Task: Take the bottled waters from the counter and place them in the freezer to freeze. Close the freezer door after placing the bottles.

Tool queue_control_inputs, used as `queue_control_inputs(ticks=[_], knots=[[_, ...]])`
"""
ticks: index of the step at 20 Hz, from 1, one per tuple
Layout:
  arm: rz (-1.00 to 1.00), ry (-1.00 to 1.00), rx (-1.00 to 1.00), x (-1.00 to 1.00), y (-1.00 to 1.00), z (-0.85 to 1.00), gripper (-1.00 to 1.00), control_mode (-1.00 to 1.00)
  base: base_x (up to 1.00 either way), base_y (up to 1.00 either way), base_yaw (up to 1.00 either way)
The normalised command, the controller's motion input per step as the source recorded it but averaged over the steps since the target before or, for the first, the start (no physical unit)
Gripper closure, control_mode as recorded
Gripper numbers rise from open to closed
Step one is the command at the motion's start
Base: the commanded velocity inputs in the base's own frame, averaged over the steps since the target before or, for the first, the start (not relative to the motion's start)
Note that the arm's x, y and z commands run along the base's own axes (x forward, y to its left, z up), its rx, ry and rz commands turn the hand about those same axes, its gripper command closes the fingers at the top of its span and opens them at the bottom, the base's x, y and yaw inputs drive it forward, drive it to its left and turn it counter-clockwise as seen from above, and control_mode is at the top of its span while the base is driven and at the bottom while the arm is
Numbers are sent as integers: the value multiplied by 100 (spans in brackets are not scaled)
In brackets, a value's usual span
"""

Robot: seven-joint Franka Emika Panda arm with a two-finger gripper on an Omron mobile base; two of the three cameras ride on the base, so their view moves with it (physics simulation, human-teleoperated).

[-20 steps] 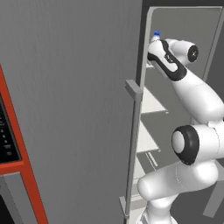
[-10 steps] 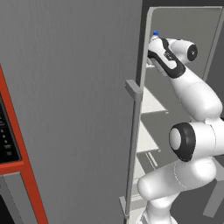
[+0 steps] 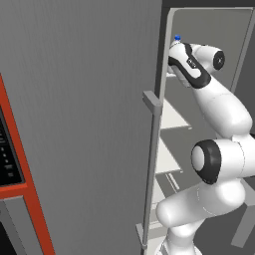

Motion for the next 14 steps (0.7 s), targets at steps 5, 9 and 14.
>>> queue_control_inputs(ticks=[5,9,14], knots=[[0,0,0,0,0,0,-100,-100,0,0,0],[0,-1,0,-1,0,0,-100,-100,0,0,0],[0,0,0,-19,0,9,-100,-100,0,0,0]])
